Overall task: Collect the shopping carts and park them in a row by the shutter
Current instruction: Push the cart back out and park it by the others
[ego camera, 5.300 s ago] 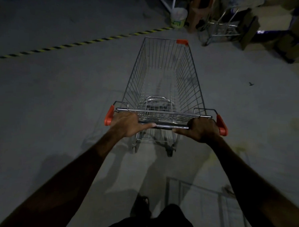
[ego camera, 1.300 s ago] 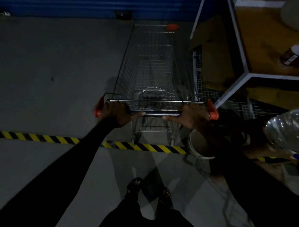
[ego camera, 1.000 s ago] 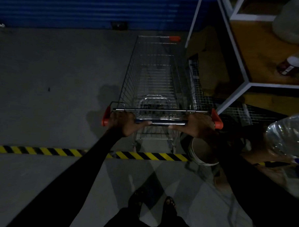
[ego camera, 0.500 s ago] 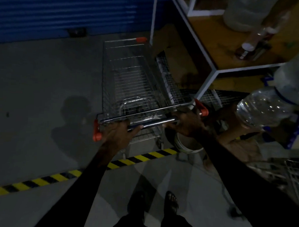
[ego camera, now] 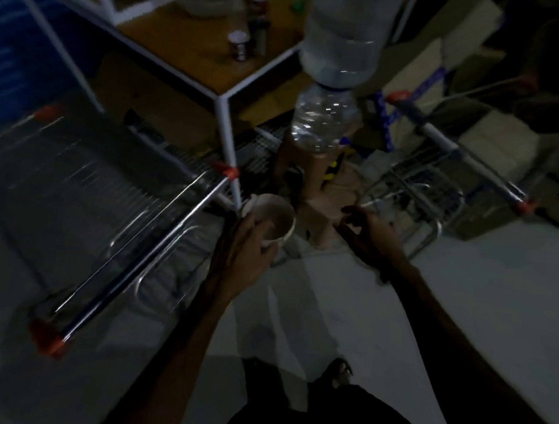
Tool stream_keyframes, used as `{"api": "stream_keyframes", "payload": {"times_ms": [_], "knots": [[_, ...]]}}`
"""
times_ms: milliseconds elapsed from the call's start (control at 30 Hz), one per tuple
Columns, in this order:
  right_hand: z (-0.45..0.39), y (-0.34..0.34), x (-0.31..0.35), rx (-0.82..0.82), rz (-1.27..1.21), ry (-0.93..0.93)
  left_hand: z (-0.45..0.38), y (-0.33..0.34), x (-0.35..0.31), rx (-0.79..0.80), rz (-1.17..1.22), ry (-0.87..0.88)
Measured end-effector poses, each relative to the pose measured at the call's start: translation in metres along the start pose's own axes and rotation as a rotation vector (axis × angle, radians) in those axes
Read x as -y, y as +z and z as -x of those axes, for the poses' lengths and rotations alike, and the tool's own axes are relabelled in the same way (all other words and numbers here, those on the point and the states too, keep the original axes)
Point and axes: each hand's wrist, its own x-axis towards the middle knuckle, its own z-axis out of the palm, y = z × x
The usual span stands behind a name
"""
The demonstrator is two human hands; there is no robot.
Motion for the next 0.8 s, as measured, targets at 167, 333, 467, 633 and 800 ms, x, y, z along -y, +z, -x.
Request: {"api": "stream_keyframes", "payload": {"times_ms": [167,333,467,633,800], "knots": [[0.074,-0.064,-0.102,-0.131,-0.147,0.272,-0.017,0.051,-0.094,0.219,0.062,0.194],[0.147,-0.106,-0.176,-0.258,-0.251,0.472,-0.040,0.108,-0.185,0.398,0.033,0.399],[0.179,-0.123,-0.221,-0.274,-0.277,0.557,-0.057,0.132,-0.249,0.440,0.053,0.476],[0.180,-0.138,-0.245,-0.247,-0.264,0.554,-0.085,0.148,-0.282,0.410,0.058,0.485],[0.155,-0.151,-0.242,-0.205,-0.215,0.493,-0.104,0.140,-0.283,0.383,0.064,0.422]]}}
